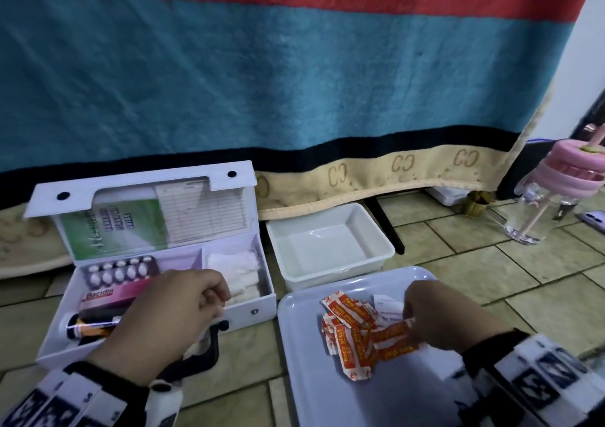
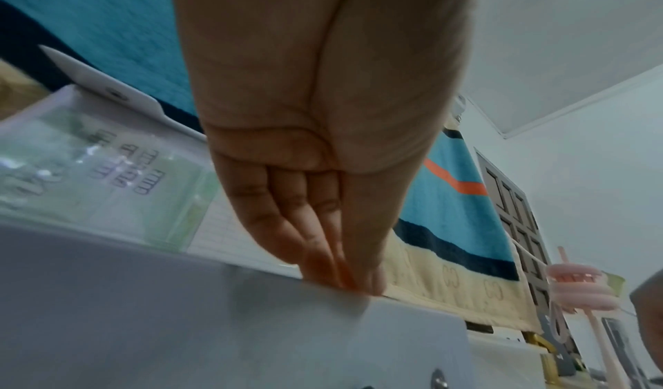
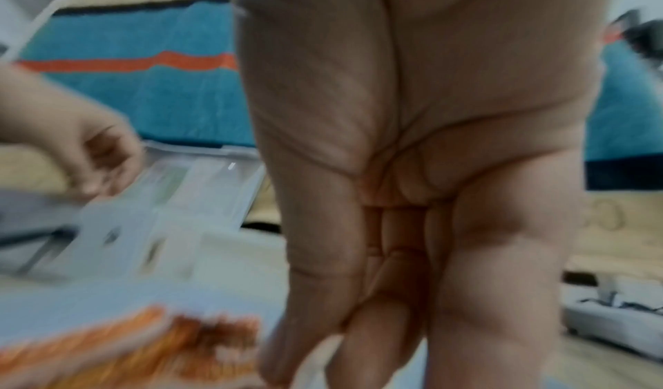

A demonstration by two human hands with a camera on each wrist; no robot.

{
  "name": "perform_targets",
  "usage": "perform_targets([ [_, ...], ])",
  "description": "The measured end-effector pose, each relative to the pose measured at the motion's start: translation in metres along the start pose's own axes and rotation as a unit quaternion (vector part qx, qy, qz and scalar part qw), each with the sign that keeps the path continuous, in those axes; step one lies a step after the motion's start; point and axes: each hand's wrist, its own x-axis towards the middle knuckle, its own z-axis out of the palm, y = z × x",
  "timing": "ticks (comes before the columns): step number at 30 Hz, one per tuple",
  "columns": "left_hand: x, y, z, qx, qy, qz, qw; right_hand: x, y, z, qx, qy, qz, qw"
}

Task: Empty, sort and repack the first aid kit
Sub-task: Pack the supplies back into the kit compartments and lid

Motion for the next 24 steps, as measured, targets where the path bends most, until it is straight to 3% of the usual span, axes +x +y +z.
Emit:
perform_targets([
  [4,-0.018,-0.035,-0.013,-0.020,-0.008,-0.008,1.000,-0.024,0.004,-0.039,0.194,0.026,0.000,0.981],
  [6,-0.029,-0.061,-0.022,-0.024,-0.029,-0.039,0.999,-0.032,-0.010,-0.058,0.292,0.051,-0.042,0.954],
  [9,-0.043,-0.100,-0.034,-0.020,-0.039,-0.075,0.996,-0.024,-0.056,-0.075,0.353,0.099,-0.121,0.922],
  [13,-0.049,-0.130,-0.042,-0.016,-0.031,-0.097,0.995,0.009,-0.142,-0.076,0.504,0.127,-0.211,0.828],
  [17,-0.048,-0.131,-0.040,-0.010,-0.016,-0.083,0.996,0.049,-0.209,-0.068,0.634,0.096,-0.213,0.737],
  [21,-0.046,-0.135,-0.038,-0.014,-0.002,-0.067,0.998,0.071,-0.239,-0.083,0.708,0.226,-0.235,0.627],
  [22,-0.046,-0.136,-0.038,-0.014,-0.005,-0.062,0.998,0.073,-0.242,-0.089,0.708,0.251,-0.241,0.615],
  [24,-0.045,-0.137,-0.038,-0.014,-0.010,-0.048,0.999,0.077,-0.246,-0.099,0.659,0.296,-0.252,0.644],
])
